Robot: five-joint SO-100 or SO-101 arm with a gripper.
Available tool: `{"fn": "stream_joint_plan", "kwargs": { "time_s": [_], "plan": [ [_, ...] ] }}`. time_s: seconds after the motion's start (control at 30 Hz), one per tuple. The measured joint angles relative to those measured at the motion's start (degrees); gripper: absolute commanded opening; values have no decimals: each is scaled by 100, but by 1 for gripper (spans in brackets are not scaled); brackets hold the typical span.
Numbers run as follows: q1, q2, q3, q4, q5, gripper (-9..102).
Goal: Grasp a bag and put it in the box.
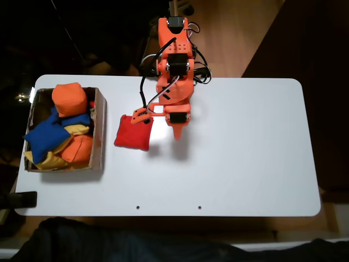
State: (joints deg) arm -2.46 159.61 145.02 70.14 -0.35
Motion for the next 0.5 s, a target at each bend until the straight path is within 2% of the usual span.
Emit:
{"fn": "stream_joint_plan", "kwargs": {
  "time_s": [0.5],
  "plan": [
    [396,-1028,-1239,132,35,0]
  ]
}}
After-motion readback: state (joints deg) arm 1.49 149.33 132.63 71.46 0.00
